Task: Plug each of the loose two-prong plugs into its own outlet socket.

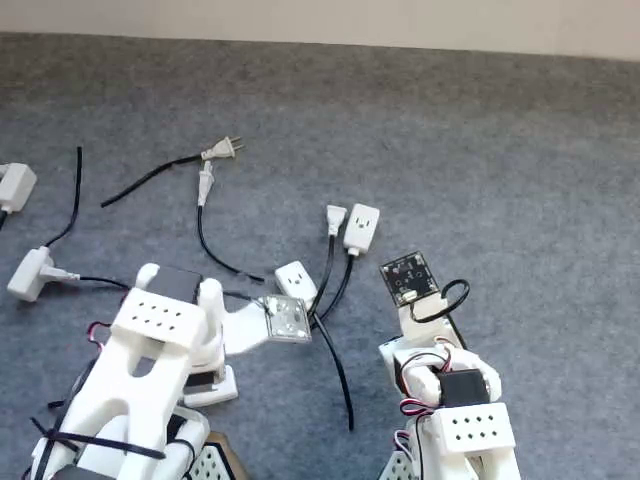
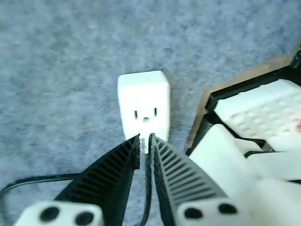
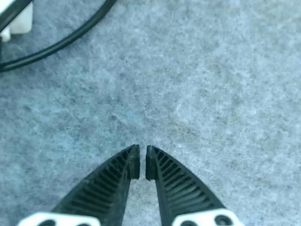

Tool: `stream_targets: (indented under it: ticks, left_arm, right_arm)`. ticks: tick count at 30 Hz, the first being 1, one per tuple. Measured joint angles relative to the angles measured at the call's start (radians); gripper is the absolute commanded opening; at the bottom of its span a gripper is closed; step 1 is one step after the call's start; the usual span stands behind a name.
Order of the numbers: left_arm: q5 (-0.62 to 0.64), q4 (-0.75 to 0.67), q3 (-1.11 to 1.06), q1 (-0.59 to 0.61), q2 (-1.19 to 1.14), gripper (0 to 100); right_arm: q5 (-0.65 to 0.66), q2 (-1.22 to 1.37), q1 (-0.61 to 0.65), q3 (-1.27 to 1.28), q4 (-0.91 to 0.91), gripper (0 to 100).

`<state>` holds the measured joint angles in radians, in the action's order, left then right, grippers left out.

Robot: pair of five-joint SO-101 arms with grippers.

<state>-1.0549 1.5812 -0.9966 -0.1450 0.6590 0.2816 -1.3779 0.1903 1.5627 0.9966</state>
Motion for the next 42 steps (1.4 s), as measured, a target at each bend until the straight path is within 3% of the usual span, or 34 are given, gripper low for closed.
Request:
stream_targets:
  ticks: [7, 15, 22, 28, 32, 39, 42]
  left_arm:
    - [0.017, 0.037, -0.012, -0.026, 0.0, 6]
    - [-0.14, 0.035, -0.054, -0.031, 0.0, 6]
    - [-0.146, -0.219, -0.176, 0.046, 0.009, 6]
    - [-0.15, -0.483, -0.186, 0.219, -0.006, 6]
    - [-0.172, -0.575, -0.153, 0.321, 0.0, 6]
    - [-0.184, -0.583, -0.051, 0.399, -0.002, 6]
    - [-0.19, -0.428, 0.025, 0.397, -0.002, 6]
  right_arm:
    - [0.0, 0.0, 0.0, 0.0, 0.0, 3.7]
    - [0.0, 0.0, 0.0, 0.0, 0.0, 3.7]
    - [0.0, 0.0, 0.0, 0.0, 0.0, 3.7]
    - [0.0, 0.0, 0.0, 0.0, 0.0, 3.7]
    - [0.0, 0.0, 0.0, 0.0, 0.0, 3.7]
    - [0.0, 0.0, 0.0, 0.0, 0.0, 3.7]
    - [0.0, 0.0, 0.0, 0.0, 0.0, 3.7]
